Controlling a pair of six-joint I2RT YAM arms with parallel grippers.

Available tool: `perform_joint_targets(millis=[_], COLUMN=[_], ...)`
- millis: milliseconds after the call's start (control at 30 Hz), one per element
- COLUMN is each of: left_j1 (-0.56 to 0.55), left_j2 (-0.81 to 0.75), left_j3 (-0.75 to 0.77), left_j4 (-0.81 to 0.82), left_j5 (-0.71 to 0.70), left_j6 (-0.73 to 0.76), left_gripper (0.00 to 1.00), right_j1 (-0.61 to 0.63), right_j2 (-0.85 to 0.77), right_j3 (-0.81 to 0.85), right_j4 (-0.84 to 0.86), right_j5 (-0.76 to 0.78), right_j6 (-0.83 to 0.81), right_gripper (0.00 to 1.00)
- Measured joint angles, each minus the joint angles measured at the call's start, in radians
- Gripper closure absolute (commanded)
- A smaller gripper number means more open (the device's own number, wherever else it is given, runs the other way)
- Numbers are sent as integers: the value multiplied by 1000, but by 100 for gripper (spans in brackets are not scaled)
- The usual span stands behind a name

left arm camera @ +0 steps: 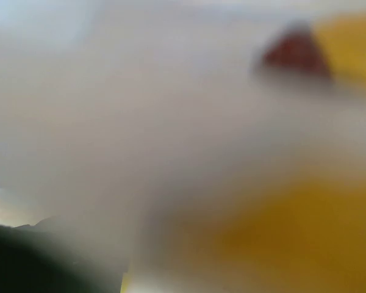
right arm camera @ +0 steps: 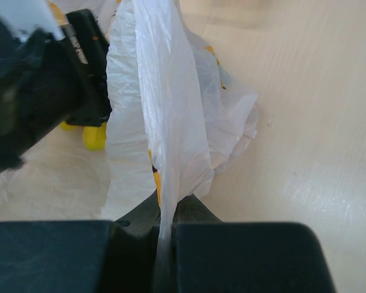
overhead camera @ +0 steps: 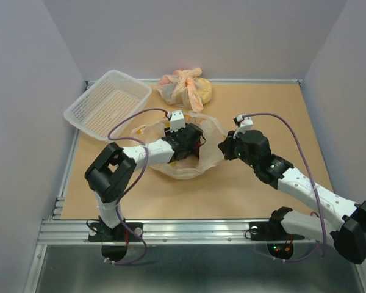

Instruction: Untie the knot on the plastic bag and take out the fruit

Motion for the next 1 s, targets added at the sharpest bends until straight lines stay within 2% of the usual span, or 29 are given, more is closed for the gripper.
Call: perform_joint_targets(millis=[367,500,600,733,833,1000], left_j1=[-145,-144,-107,-16,121,458], left_j2=[-389,-517,-587,-631,-644,-571], left_j3=[-53,-43,32,139,214,254], left_j4=[-97,-142,-200,-211,-216,-175], left_j5=[75,130,204,283,344,425], left_j6=[73,103,151,209,259,294], left_gripper=[100,100,100,100,100,100], right_j1=[0,0,0,0,0,0], right_j2=[-14,-14,-19,-36,-50,-57], right_j3=[0,0,-1,-6,-6,-6], right_j4=[0,0,0,-1,0,0], right_j5=[42,56,61,61,58,40], right_j6=[-2,-5,-5,-5,-5,-3], right_gripper=[100,100,100,100,100,100])
